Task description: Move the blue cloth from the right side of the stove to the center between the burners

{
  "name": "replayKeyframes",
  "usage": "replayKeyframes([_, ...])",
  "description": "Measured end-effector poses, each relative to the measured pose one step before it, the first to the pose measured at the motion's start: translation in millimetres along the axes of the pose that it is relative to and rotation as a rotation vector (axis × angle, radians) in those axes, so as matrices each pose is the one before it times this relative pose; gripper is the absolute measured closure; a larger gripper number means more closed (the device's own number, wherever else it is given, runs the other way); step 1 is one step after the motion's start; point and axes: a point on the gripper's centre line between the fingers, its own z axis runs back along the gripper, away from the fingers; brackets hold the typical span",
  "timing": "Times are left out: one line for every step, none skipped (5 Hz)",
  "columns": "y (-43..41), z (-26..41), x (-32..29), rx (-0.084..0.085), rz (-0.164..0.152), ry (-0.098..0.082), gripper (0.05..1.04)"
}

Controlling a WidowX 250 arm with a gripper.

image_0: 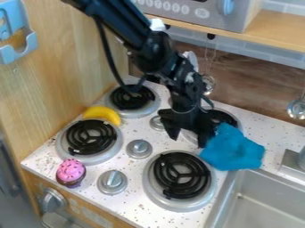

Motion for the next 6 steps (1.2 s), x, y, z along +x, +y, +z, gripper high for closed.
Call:
replayKeyframes([-13.77, -9.65, 11.88, -0.0089, 0.008, -0.0049, 0.083])
replayKeyframes([-12.85, -10.52, 15.61, 0.0064, -0.016, -0.0164, 0.083])
replayKeyframes([-17.87, -10.07, 11.49, -0.0036, -0.0336, -0.0047, 0.083])
replayKeyframes([-11.1, -15.46, 3.84, 0.0079, -0.0319, 0.0145, 0.083])
replayKeyframes([-4.19, -16.03, -3.45, 0.0174, -0.0249, 0.033, 0.083])
replayKeyframes([2.87, -2.6, -3.14, 0.0175, -0.0193, 0.0115, 0.083])
